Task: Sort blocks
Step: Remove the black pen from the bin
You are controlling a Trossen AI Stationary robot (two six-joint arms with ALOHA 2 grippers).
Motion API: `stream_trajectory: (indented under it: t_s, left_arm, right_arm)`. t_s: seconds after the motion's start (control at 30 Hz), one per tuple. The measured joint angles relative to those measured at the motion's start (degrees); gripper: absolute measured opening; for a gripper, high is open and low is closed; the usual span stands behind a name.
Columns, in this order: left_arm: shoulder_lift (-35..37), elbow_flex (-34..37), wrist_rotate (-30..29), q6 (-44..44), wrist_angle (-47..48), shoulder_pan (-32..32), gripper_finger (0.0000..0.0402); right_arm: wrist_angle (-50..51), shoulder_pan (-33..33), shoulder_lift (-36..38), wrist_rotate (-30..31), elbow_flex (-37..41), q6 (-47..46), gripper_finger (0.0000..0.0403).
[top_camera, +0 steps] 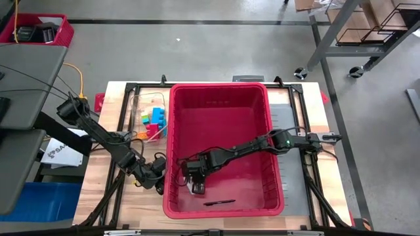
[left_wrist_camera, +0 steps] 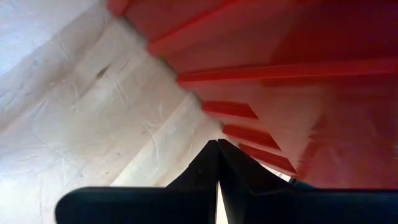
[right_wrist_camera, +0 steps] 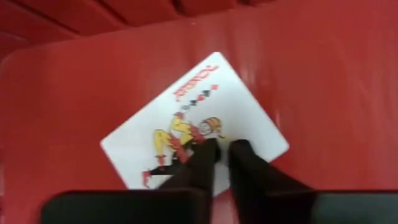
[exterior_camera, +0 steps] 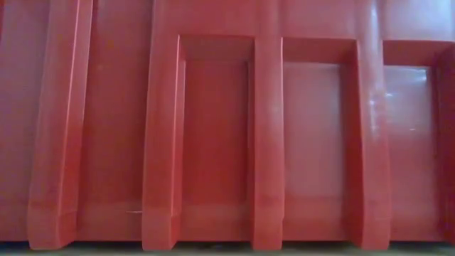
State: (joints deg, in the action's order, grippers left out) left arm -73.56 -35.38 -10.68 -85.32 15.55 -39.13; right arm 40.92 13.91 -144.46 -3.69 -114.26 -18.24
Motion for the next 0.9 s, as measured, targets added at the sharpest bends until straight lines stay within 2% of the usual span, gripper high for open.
stream_trajectory:
  t_s: [0.07, 0.23, 0.37, 0.5, 0.67, 0.9]
  left_arm:
    - [0.01, -0.01, -0.17, -0.14, 0.08, 0.0, 0.0]
    - [0.22, -0.04, -0.45, -1.4, 0.89, 0.01, 0.0]
    - [0.51, -0.04, -2.27, -0.45, 1.34, 0.09, 0.0]
    - [0.63, -0.04, -2.39, 0.15, 1.62, 0.11, 0.0]
    - [0.55, -0.22, -2.79, 0.11, 1.64, 0.13, 0.0]
    - [0.66, -0.28, -2.72, 0.8, 1.89, -0.24, 0.0]
  right_arm:
    - [-0.52, 0.11, -0.01, -0.95, 0.0, -0.02, 0.0015]
    - [0.11, -0.95, -0.11, -3.99, 0.0, -2.52, 0.0003]
    - [0.77, -2.65, 0.69, -1.12, 0.01, -2.11, 0.0001]
    - [3.38, -7.35, 1.92, 0.38, 0.3, -5.54, 0.0]
    - [4.58, -10.95, 5.91, 9.75, 0.94, -2.54, 0.0]
    - [6.19, -12.07, 13.65, 9.31, 1.01, -3.22, 0.0001]
